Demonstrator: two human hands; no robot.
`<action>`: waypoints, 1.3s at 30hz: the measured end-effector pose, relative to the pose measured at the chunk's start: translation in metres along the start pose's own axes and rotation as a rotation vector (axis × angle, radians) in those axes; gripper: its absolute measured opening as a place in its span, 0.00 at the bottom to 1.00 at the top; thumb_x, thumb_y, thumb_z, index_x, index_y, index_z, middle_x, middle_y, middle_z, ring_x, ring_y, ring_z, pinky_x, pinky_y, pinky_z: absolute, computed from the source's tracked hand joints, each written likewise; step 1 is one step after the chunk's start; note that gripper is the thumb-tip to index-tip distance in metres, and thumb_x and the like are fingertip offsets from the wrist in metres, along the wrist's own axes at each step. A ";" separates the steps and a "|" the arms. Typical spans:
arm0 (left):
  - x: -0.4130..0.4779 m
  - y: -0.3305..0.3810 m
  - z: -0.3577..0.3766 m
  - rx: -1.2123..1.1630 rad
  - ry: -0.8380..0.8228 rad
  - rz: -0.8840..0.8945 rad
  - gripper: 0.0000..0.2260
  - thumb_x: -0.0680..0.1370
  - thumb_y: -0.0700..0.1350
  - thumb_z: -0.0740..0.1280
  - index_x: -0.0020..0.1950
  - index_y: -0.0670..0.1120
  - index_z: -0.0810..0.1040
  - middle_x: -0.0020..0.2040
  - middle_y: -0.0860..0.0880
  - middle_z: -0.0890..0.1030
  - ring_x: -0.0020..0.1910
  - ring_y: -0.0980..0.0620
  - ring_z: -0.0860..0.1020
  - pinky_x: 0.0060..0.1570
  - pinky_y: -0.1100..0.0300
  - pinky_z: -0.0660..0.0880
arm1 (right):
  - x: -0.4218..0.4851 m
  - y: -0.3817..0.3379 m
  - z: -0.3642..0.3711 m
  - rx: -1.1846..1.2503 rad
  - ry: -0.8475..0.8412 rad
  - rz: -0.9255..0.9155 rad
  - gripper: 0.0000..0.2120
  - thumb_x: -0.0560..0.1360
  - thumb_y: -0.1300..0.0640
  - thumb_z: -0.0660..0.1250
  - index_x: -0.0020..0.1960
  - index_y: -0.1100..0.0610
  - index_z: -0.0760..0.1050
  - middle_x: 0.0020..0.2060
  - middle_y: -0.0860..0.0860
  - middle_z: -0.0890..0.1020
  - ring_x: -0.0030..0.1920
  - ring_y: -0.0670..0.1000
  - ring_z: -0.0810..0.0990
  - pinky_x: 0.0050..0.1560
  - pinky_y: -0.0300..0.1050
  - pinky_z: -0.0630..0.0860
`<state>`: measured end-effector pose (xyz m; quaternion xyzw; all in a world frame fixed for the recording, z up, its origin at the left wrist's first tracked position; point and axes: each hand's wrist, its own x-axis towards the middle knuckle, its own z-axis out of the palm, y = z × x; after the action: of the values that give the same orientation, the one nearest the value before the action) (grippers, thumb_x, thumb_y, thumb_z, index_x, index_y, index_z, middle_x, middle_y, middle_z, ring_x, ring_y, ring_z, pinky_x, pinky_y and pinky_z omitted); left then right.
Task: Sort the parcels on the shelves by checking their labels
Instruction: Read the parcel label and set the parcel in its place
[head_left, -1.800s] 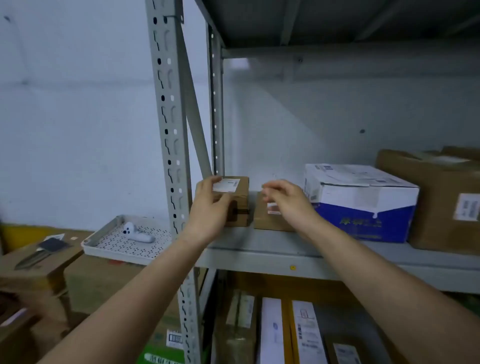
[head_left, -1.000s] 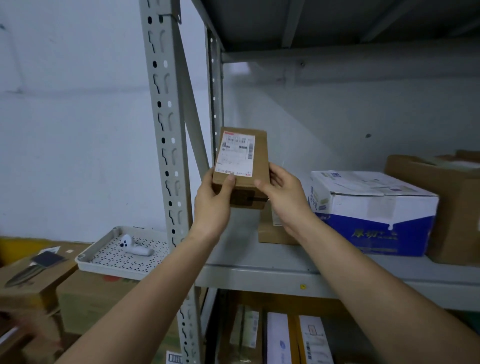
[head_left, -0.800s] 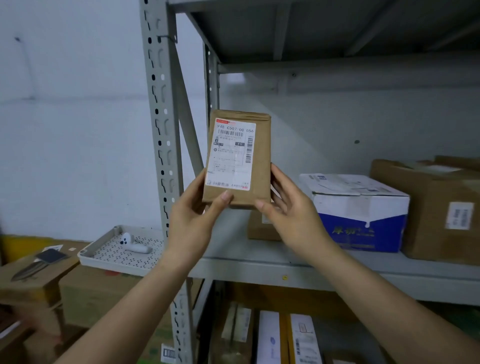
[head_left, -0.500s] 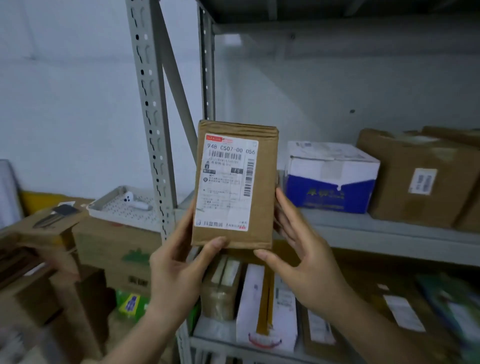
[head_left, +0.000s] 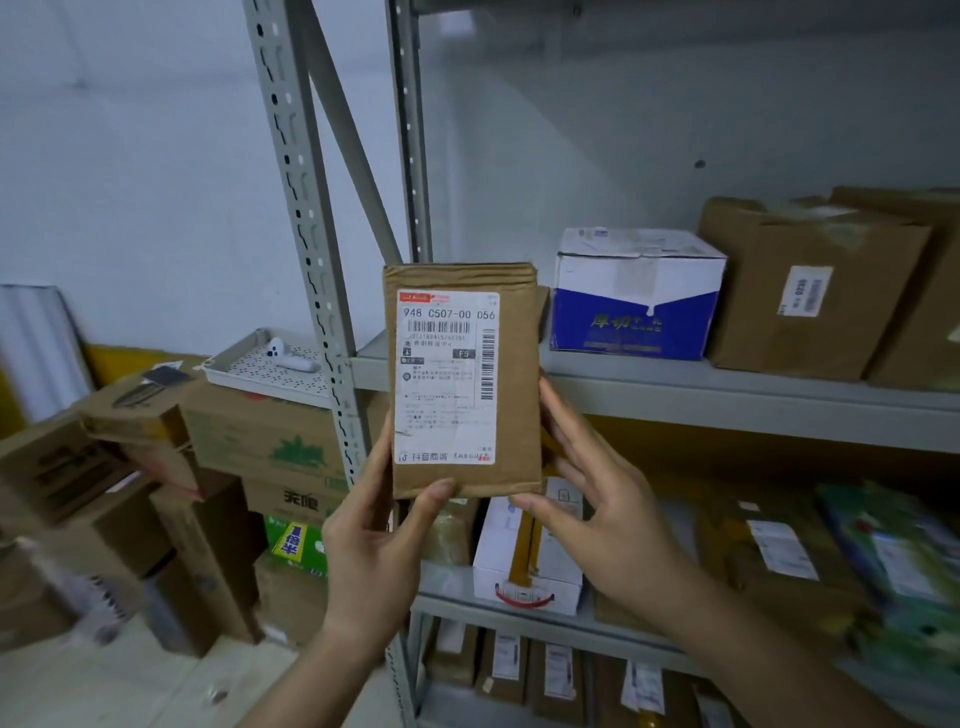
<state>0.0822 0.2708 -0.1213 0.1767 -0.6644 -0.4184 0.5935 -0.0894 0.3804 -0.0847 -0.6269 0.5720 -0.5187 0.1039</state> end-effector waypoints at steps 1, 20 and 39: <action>0.000 -0.001 -0.001 0.009 0.002 0.004 0.31 0.73 0.52 0.72 0.76 0.50 0.69 0.68 0.58 0.80 0.68 0.56 0.77 0.65 0.58 0.76 | 0.000 0.001 0.001 0.000 0.001 -0.003 0.45 0.76 0.63 0.73 0.80 0.40 0.51 0.79 0.35 0.58 0.78 0.39 0.57 0.76 0.46 0.65; 0.182 -0.042 -0.010 0.136 -0.026 0.128 0.20 0.85 0.53 0.59 0.77 0.53 0.67 0.63 0.72 0.76 0.65 0.68 0.74 0.58 0.74 0.72 | 0.170 0.022 0.022 -0.250 0.086 -0.185 0.38 0.80 0.64 0.67 0.81 0.42 0.53 0.81 0.39 0.47 0.77 0.31 0.49 0.74 0.28 0.53; 0.348 -0.155 0.030 -0.108 0.042 -0.559 0.18 0.81 0.42 0.60 0.72 0.49 0.68 0.63 0.47 0.80 0.58 0.48 0.80 0.58 0.52 0.78 | 0.370 0.131 0.046 -0.204 -0.062 0.328 0.29 0.78 0.60 0.70 0.77 0.50 0.66 0.67 0.45 0.76 0.66 0.46 0.74 0.69 0.41 0.70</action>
<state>-0.0681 -0.0648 -0.0152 0.3300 -0.5541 -0.5969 0.4773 -0.2044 0.0114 -0.0030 -0.5483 0.7125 -0.4147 0.1405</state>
